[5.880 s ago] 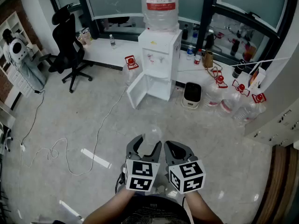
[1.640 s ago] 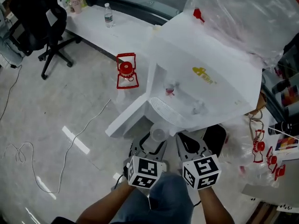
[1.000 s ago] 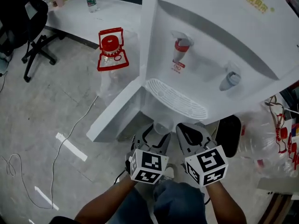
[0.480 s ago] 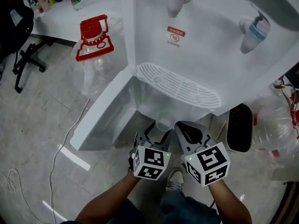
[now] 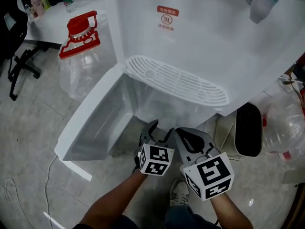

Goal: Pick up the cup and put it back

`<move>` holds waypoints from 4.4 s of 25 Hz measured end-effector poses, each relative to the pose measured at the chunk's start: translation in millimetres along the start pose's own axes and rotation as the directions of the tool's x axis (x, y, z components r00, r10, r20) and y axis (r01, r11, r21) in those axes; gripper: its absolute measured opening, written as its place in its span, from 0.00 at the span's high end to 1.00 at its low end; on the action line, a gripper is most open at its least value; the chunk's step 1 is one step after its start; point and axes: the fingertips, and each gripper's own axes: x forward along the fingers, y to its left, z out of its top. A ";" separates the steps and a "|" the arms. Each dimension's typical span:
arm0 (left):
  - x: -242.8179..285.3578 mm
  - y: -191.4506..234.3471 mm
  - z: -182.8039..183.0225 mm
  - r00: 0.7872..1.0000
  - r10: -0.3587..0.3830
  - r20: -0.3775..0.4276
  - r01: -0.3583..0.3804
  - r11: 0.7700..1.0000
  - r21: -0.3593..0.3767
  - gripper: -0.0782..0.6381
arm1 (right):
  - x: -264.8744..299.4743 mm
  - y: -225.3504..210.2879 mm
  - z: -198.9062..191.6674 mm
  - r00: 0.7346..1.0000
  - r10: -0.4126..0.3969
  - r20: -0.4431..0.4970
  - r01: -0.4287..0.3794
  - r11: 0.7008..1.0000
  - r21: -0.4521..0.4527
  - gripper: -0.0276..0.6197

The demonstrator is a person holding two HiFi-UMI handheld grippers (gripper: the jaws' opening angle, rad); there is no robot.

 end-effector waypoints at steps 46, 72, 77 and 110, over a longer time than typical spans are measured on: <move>28.0 22.6 -7.4 1.000 0.000 -0.022 0.001 1.000 0.028 0.59 | 11.2 -4.5 4.2 1.000 0.001 -0.013 -0.001 1.000 0.001 0.92; -160.1 10.2 76.4 0.995 -0.010 0.097 0.010 1.000 0.003 0.86 | -43.0 50.7 27.6 0.999 -0.001 0.037 0.001 1.000 0.013 0.92; -151.2 8.9 92.8 0.996 -0.002 0.085 0.002 1.000 -0.010 0.87 | -38.2 38.6 38.4 0.999 0.020 0.028 -0.019 1.000 -0.010 0.92; -386.3 8.5 520.3 0.999 0.045 0.010 -0.044 0.990 -0.132 0.88 | -264.2 46.3 441.2 0.991 0.137 0.006 -0.136 0.984 0.110 0.92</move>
